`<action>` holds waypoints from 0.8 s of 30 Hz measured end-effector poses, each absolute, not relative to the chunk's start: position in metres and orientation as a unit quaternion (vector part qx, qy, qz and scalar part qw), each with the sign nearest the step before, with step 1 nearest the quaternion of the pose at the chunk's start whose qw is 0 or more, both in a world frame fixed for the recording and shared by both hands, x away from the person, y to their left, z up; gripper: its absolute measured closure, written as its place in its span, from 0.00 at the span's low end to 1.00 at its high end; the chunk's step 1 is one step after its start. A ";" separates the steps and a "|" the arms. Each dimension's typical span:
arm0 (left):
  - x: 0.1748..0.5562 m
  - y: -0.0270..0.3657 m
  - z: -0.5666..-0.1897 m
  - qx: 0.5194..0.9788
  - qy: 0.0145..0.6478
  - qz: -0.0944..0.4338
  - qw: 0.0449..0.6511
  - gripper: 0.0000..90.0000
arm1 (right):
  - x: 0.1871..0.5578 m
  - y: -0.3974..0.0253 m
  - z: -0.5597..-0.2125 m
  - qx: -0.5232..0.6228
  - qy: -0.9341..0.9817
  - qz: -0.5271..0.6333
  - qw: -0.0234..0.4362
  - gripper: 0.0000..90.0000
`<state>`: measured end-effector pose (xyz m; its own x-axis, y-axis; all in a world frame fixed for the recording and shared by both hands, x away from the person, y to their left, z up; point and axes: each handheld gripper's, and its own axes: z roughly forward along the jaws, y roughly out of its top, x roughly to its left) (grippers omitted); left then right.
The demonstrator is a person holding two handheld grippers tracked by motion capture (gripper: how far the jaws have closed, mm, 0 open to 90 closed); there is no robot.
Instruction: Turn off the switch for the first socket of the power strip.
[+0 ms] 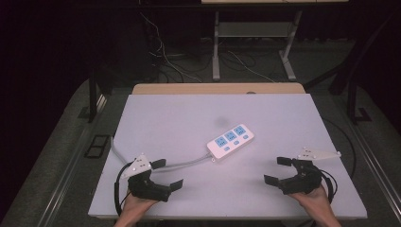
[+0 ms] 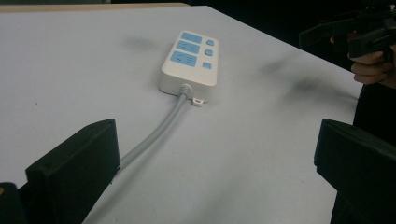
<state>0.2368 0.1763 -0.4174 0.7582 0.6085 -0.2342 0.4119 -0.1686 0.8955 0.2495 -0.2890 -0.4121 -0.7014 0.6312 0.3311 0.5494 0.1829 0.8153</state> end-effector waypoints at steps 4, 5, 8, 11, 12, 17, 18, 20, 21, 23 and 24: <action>0.237 0.177 -0.417 0.760 0.335 0.088 0.550 0.00 | 0.250 -0.288 -0.413 0.382 0.771 0.508 0.040 0.01; 0.236 0.177 -0.417 0.759 0.336 0.087 0.551 0.00 | 0.250 -0.288 -0.413 0.382 0.771 0.508 0.039 0.01; 0.236 0.177 -0.417 0.758 0.336 0.087 0.552 0.00 | 0.250 -0.289 -0.414 0.384 0.772 0.505 0.038 0.01; 0.236 0.177 -0.417 0.758 0.337 0.087 0.552 0.00 | 0.250 -0.289 -0.415 0.385 0.772 0.504 0.036 0.01; 0.236 0.177 -0.417 0.758 0.338 0.087 0.551 0.00 | 0.250 -0.289 -0.415 0.385 0.772 0.504 0.036 0.01; 0.236 0.178 -0.417 0.758 0.339 0.086 0.551 0.00 | 0.250 -0.289 -0.416 0.385 0.774 0.501 0.034 0.01; 0.236 0.178 -0.417 0.757 0.339 0.086 0.552 0.00 | 0.250 -0.289 -0.416 0.386 0.774 0.501 0.034 0.01; 0.236 0.178 -0.417 0.757 0.338 0.086 0.552 0.00 | 0.250 -0.290 -0.416 0.387 0.772 0.502 0.034 0.01; 0.235 0.178 -0.416 0.757 0.338 0.086 0.552 0.00 | 0.250 -0.290 -0.416 0.389 0.772 0.502 0.034 0.01; 0.235 0.178 -0.416 0.756 0.338 0.085 0.554 0.00 | 0.249 -0.291 -0.416 0.390 0.771 0.503 0.033 0.01; 0.235 0.178 -0.416 0.756 0.339 0.084 0.554 0.00 | 0.249 -0.291 -0.416 0.390 0.771 0.503 0.033 0.01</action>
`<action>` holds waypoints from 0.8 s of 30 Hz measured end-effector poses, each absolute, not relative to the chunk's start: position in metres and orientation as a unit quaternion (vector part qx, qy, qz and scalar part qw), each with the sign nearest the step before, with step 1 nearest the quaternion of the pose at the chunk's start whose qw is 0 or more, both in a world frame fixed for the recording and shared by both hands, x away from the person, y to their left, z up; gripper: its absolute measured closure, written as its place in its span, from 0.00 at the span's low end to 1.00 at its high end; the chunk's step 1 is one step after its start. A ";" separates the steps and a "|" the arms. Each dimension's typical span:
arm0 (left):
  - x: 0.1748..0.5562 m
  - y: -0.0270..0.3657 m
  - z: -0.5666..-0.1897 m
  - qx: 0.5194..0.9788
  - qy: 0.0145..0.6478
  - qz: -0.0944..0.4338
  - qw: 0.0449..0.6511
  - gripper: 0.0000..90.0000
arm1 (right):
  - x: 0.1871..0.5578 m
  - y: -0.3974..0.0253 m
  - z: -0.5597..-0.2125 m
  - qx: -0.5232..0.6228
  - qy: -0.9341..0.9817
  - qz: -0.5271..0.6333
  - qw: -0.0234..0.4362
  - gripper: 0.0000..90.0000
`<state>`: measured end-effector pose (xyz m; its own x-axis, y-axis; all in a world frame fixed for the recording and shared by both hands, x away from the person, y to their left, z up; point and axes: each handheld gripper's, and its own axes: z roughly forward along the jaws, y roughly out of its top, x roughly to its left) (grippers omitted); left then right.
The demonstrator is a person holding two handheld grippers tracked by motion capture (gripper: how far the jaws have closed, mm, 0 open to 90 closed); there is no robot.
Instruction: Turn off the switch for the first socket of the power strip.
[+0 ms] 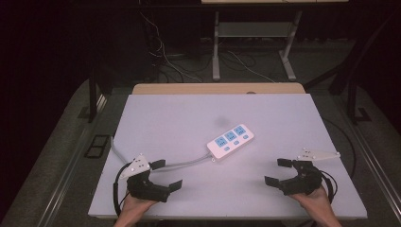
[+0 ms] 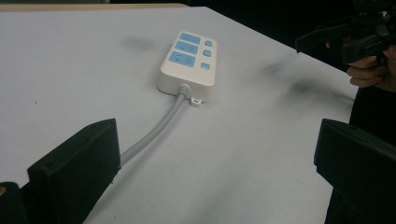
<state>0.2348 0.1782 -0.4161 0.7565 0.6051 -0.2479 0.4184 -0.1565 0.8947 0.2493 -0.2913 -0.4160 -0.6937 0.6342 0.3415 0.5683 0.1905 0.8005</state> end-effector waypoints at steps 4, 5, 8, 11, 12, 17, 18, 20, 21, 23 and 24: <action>0.235 0.178 -0.415 0.755 0.340 0.081 0.555 0.00 | 0.249 -0.293 -0.416 0.393 0.769 0.503 0.032 0.01; 0.235 0.178 -0.415 0.755 0.340 0.082 0.554 0.00 | 0.249 -0.293 -0.416 0.393 0.769 0.503 0.032 0.01; 0.234 0.177 -0.413 0.756 0.339 0.083 0.554 0.00 | 0.249 -0.294 -0.416 0.396 0.767 0.503 0.032 0.01; 0.235 0.176 -0.412 0.759 0.339 0.078 0.550 0.00 | 0.249 -0.295 -0.417 0.396 0.767 0.504 0.032 0.01; 0.235 0.176 -0.411 0.759 0.339 0.076 0.550 0.00 | 0.248 -0.295 -0.417 0.397 0.767 0.504 0.031 0.01; 0.237 0.175 -0.406 0.760 0.338 0.068 0.551 0.00 | 0.249 -0.295 -0.418 0.395 0.768 0.503 0.032 0.01; 0.237 0.174 -0.406 0.761 0.338 0.067 0.549 0.00 | 0.249 -0.295 -0.418 0.395 0.768 0.503 0.032 0.01; 0.238 0.173 -0.405 0.763 0.338 0.066 0.547 0.00 | 0.249 -0.295 -0.418 0.396 0.768 0.503 0.032 0.01; 0.239 0.173 -0.405 0.766 0.337 0.065 0.544 0.00 | 0.248 -0.295 -0.417 0.396 0.767 0.503 0.031 0.01; 0.240 0.172 -0.403 0.770 0.336 0.062 0.538 0.00 | 0.248 -0.295 -0.417 0.396 0.767 0.503 0.032 0.01; 0.241 0.171 -0.403 0.771 0.337 0.059 0.537 0.00 | 0.248 -0.295 -0.417 0.396 0.767 0.503 0.032 0.01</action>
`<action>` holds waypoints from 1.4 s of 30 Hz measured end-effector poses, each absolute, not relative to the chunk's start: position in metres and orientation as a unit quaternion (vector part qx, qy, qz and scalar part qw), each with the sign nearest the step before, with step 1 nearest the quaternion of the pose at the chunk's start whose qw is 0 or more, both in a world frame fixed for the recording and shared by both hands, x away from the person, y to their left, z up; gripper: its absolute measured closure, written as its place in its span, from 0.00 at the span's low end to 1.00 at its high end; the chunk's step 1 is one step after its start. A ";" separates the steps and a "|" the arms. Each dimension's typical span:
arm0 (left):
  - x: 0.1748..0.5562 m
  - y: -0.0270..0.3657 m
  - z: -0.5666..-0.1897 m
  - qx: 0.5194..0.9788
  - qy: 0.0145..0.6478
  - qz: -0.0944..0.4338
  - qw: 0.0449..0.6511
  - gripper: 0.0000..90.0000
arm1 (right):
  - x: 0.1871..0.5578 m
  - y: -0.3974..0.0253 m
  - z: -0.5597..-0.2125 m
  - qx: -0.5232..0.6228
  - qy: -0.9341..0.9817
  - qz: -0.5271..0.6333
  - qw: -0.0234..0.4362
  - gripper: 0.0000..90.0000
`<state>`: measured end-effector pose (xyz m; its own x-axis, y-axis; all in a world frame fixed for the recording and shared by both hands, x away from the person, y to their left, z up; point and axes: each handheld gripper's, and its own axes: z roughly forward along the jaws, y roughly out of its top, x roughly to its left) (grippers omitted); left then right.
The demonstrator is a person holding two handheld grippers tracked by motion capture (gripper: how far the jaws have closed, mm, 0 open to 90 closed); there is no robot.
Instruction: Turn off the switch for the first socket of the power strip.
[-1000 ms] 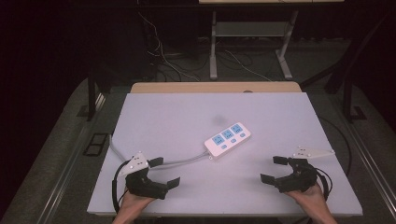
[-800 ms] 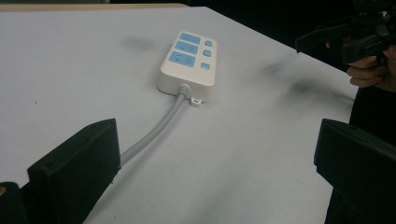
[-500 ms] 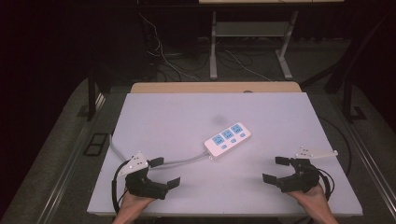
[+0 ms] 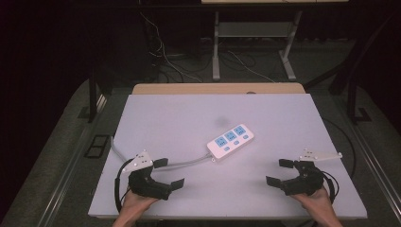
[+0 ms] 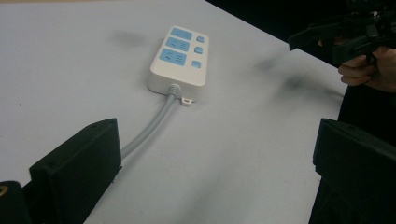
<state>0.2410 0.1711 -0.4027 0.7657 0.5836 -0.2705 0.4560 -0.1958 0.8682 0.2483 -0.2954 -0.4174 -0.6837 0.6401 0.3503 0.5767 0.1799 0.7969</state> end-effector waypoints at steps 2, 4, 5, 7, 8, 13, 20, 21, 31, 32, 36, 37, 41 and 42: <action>0.243 0.169 -0.401 0.775 0.334 0.057 0.533 0.00 | 0.248 -0.295 -0.418 0.397 0.768 0.502 0.031 0.01; 0.245 0.168 -0.400 0.778 0.333 0.054 0.530 0.00 | 0.248 -0.295 -0.418 0.397 0.768 0.502 0.032 0.01; 0.246 0.166 -0.399 0.779 0.332 0.055 0.529 0.00 | 0.249 -0.295 -0.418 0.397 0.768 0.502 0.031 0.01; 0.248 0.164 -0.397 0.783 0.329 0.055 0.525 0.00 | 0.248 -0.295 -0.418 0.396 0.769 0.501 0.030 0.01; 0.249 0.163 -0.396 0.785 0.327 0.055 0.523 0.00 | 0.248 -0.295 -0.418 0.396 0.769 0.501 0.030 0.01; 0.256 0.156 -0.390 0.793 0.320 0.053 0.516 0.00 | 0.248 -0.295 -0.418 0.397 0.769 0.500 0.029 0.01; 0.266 0.145 -0.380 0.807 0.306 0.051 0.503 0.00 | 0.248 -0.295 -0.418 0.396 0.770 0.499 0.030 0.01; 0.267 0.143 -0.379 0.809 0.303 0.052 0.502 0.00 | 0.248 -0.295 -0.418 0.395 0.771 0.498 0.030 0.01; 0.280 0.133 -0.368 0.819 0.292 0.047 0.492 0.00 | 0.248 -0.296 -0.418 0.396 0.771 0.499 0.030 0.01; 0.281 0.132 -0.367 0.819 0.291 0.047 0.491 0.00 | 0.248 -0.296 -0.418 0.396 0.771 0.499 0.030 0.01; 0.285 0.129 -0.364 0.823 0.289 0.045 0.487 0.00 | 0.247 -0.296 -0.418 0.396 0.770 0.499 0.030 0.01; 0.287 0.128 -0.363 0.825 0.287 0.045 0.485 0.00 | 0.247 -0.296 -0.418 0.396 0.770 0.499 0.030 0.01; 0.291 0.123 -0.360 0.830 0.282 0.043 0.480 0.00 | 0.247 -0.296 -0.418 0.396 0.770 0.499 0.030 0.01; 0.292 0.122 -0.359 0.831 0.281 0.043 0.479 0.00 | 0.247 -0.296 -0.418 0.396 0.770 0.499 0.030 0.01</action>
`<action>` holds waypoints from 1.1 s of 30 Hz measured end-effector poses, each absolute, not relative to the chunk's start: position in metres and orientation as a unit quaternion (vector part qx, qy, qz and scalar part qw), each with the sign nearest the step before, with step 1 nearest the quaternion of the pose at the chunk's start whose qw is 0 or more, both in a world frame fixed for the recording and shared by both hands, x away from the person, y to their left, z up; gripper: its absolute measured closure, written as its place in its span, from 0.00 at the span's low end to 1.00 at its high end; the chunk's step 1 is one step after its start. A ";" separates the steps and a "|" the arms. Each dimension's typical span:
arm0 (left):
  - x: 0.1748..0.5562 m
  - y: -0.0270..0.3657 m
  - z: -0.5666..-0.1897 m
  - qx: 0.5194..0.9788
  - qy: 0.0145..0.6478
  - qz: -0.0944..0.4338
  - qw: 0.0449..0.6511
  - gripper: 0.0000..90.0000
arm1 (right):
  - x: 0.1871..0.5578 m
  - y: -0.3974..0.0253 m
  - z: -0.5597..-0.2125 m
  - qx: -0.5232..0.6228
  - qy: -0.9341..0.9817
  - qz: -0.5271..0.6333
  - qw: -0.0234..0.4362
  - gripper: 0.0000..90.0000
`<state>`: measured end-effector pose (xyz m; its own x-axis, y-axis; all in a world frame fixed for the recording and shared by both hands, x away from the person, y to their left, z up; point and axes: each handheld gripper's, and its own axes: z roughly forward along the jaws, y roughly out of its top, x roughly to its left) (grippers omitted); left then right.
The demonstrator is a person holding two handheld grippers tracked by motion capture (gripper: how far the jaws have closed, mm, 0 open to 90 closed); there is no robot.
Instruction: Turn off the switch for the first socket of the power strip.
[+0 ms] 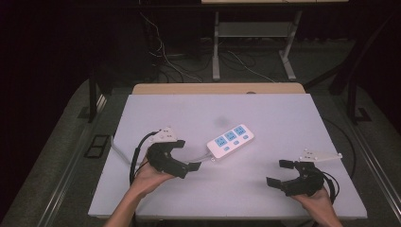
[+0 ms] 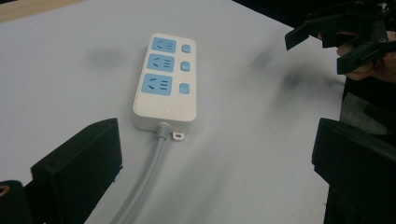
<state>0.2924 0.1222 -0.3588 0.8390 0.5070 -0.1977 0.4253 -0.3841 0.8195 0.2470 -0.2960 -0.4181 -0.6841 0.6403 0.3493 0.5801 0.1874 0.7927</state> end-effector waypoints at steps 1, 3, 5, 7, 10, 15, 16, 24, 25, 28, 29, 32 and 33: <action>0.294 0.121 -0.358 0.831 0.279 0.042 0.478 0.00 | 0.247 -0.296 -0.418 0.396 0.770 0.499 0.030 0.01; 0.296 0.119 -0.355 0.833 0.277 0.041 0.476 0.00 | 0.247 -0.296 -0.418 0.396 0.770 0.499 0.030 0.01; 0.299 0.116 -0.353 0.835 0.274 0.040 0.475 0.00 | 0.247 -0.296 -0.418 0.396 0.770 0.499 0.030 0.01; 0.301 0.114 -0.352 0.838 0.271 0.040 0.472 0.00 | 0.247 -0.296 -0.418 0.396 0.771 0.499 0.030 0.01; 0.305 0.111 -0.349 0.841 0.267 0.039 0.469 0.00 | 0.247 -0.296 -0.419 0.395 0.771 0.499 0.031 0.01; 0.310 0.104 -0.345 0.847 0.259 0.038 0.463 0.01 | 0.247 -0.296 -0.419 0.395 0.771 0.499 0.031 0.01; 0.311 0.102 -0.345 0.847 0.258 0.037 0.463 0.01 | 0.247 -0.296 -0.419 0.395 0.771 0.499 0.031 0.01; 0.322 0.089 -0.339 0.857 0.244 0.036 0.452 0.01 | 0.247 -0.296 -0.419 0.394 0.771 0.499 0.031 0.01; 0.322 0.088 -0.339 0.858 0.243 0.036 0.451 0.01 | 0.247 -0.296 -0.419 0.393 0.771 0.499 0.032 0.01; 0.326 0.084 -0.337 0.861 0.239 0.035 0.448 0.01 | 0.247 -0.297 -0.419 0.393 0.772 0.499 0.031 0.01; 0.327 0.082 -0.336 0.863 0.237 0.035 0.445 0.01 | 0.247 -0.297 -0.419 0.393 0.772 0.499 0.031 0.01; 0.330 0.078 -0.336 0.865 0.234 0.033 0.442 0.01 | 0.247 -0.297 -0.419 0.393 0.772 0.498 0.031 0.01; 0.331 0.077 -0.336 0.866 0.233 0.033 0.441 0.01 | 0.247 -0.297 -0.419 0.393 0.772 0.498 0.031 0.01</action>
